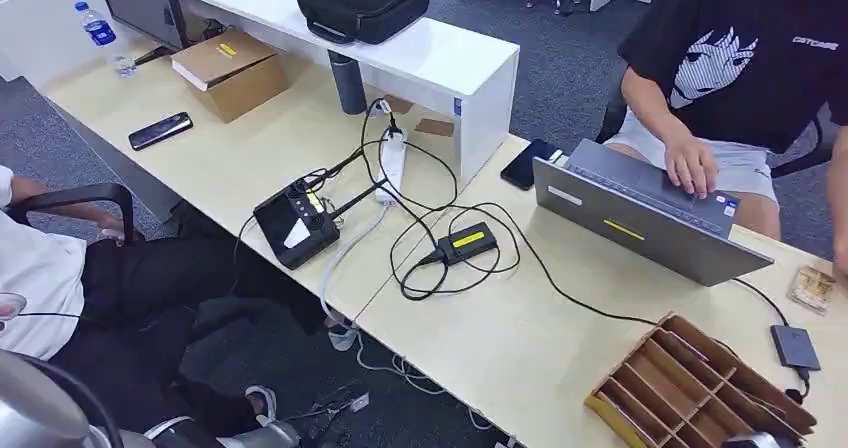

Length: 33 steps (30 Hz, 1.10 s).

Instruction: Pass the card to the sensor for recognition and then transmit it.

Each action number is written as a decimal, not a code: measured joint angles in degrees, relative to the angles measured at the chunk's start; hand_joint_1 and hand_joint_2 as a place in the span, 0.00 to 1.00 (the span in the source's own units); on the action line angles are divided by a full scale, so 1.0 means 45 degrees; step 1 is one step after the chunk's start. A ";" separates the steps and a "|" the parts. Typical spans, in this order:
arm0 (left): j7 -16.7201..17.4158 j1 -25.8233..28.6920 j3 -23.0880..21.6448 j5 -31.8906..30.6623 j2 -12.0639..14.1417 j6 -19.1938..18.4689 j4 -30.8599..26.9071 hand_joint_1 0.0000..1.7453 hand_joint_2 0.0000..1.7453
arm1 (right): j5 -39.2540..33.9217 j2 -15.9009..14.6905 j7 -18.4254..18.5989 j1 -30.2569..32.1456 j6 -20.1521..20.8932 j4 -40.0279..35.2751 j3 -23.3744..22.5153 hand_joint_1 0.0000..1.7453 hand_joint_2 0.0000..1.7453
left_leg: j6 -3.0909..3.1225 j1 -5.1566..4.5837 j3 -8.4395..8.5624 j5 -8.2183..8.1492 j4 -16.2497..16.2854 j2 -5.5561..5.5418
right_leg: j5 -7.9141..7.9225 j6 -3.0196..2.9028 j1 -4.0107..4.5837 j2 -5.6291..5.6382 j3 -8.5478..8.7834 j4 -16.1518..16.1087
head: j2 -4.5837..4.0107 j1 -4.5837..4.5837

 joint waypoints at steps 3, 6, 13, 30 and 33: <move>0.0000 -0.0001 0.0000 0.0000 0.0000 0.0000 0.0000 0.00 1.00 | 0.0044 0.0000 0.0063 -0.0022 0.0000 0.0121 0.0053 0.00 1.00 | 0.0000 0.0000 0.0000 0.0000 0.0000 0.0000 | 0.0000 0.0000 0.0000 0.0000 0.0000 0.0000 | 0.0000 0.0000; 0.0005 -0.0001 0.0000 0.0000 0.0000 0.0000 0.0000 0.00 1.00 | 0.0063 -0.0005 0.0063 -0.0053 0.0000 0.0214 0.0112 0.09 1.00 | 0.0000 0.0000 0.0001 0.0000 0.0000 0.0001 | 0.0000 0.0000 0.0000 0.0000 0.0000 0.0000 | 0.0000 0.0000; 0.0005 -0.0003 0.0000 -0.0005 0.0000 0.0005 0.0000 0.00 1.00 | 0.0093 -0.0005 0.0063 -0.0098 0.0020 0.0359 0.0199 0.78 1.00 | 0.0000 0.0000 0.0001 0.0000 0.0000 0.0000 | 0.0000 0.0000 0.0000 0.0000 0.0001 0.0001 | 0.0000 0.0000; 0.0034 -0.0035 0.0000 -0.0029 0.0000 0.0000 0.0000 0.00 1.00 | 0.0073 0.0010 -0.0073 -0.0464 0.0311 0.0723 0.0529 1.00 1.00 | 0.0000 0.0000 0.0002 0.0001 0.0000 0.0000 | 0.0001 0.0000 0.0000 0.0000 0.0003 0.0001 | 0.0000 0.0000; 0.0039 -0.0047 0.0000 -0.0044 0.0000 0.0000 0.0000 0.00 1.00 | 0.0048 0.0010 -0.0151 -0.0516 0.0209 0.0767 0.0554 1.00 1.00 | 0.0000 0.0000 0.0003 0.0001 0.0001 0.0001 | 0.0001 0.0000 0.0000 0.0001 0.0003 0.0001 | 0.0000 0.0000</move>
